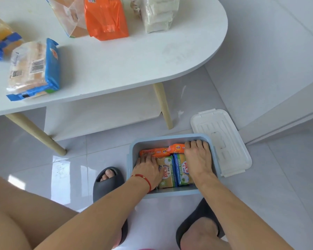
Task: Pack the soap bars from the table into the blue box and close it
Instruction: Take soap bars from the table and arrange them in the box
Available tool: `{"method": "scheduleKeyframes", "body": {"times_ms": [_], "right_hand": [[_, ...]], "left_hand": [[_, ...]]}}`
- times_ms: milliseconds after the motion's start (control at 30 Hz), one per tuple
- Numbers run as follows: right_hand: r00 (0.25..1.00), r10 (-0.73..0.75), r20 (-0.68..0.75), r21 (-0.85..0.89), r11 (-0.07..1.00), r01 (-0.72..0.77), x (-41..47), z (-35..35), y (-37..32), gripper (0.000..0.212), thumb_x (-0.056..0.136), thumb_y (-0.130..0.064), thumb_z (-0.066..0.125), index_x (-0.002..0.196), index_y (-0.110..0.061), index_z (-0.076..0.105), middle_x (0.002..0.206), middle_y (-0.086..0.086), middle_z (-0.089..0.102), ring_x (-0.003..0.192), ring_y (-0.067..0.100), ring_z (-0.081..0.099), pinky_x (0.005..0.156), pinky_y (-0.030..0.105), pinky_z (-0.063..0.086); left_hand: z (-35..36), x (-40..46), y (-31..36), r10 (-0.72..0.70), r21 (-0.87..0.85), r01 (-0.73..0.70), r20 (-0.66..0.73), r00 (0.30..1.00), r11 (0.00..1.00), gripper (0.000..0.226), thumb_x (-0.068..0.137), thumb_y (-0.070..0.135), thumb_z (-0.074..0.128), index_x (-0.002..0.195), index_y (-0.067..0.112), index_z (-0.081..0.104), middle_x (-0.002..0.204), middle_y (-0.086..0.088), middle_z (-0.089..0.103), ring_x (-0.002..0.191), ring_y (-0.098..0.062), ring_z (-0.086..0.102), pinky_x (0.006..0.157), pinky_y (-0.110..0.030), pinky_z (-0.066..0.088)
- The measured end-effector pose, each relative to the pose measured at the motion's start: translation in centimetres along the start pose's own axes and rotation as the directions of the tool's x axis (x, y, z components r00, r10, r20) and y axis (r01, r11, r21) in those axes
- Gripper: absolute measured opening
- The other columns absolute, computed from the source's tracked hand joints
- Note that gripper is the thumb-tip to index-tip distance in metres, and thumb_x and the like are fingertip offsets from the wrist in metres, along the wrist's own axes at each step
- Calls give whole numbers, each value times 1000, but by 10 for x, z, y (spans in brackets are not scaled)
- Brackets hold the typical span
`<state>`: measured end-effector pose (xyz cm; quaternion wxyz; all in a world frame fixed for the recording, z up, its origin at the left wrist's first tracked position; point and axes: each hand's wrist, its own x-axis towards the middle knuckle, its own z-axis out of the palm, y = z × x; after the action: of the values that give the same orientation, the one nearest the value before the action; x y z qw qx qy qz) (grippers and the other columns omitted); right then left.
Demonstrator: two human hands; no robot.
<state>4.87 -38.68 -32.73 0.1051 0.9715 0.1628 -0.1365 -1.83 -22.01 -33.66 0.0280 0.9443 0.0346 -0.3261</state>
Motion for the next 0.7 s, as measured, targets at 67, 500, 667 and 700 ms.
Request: {"method": "scheduleKeyframes", "body": {"times_ms": [67, 500, 667, 700], "right_hand": [[1000, 6, 24, -40, 999, -5, 1, -3, -1, 55, 84, -6, 75, 135, -1, 56, 130, 19, 66, 123, 33, 58, 112, 45, 42], [992, -97, 81, 19, 995, 95, 5, 15, -3, 72, 78, -2, 78, 143, 1, 47, 135, 19, 58, 122, 32, 52, 110, 42, 46], [979, -27, 201, 290, 956, -34, -18, 25, -11, 95, 89, -7, 67, 164, -19, 10, 168, 14, 8, 156, 34, 10, 125, 49, 29], [966, -38, 256, 296, 954, -41, -14, 24, -14, 92, 92, -10, 65, 164, -24, 8, 169, 12, 1, 158, 33, 3, 126, 50, 24]], "left_hand": [[1, 1, 0, 8, -15, -8, 2, 1000, 1000, 68, 104, 49, 27, 154, 3, 26, 163, -18, 27, 147, -37, 31, 124, -48, 22], [4, 6, -3, 28, -108, -26, 22, 999, 994, 67, 103, 45, 34, 155, 4, 23, 165, -19, 21, 150, -37, 26, 124, -48, 23], [10, 4, -4, 66, -51, -65, 28, 997, 997, 75, 101, 48, 36, 159, 6, 12, 167, -18, 14, 152, -38, 19, 125, -49, 20], [11, 4, -5, 69, -38, -68, 26, 997, 997, 76, 101, 48, 36, 159, 6, 11, 167, -18, 12, 153, -38, 17, 125, -49, 19]]}}
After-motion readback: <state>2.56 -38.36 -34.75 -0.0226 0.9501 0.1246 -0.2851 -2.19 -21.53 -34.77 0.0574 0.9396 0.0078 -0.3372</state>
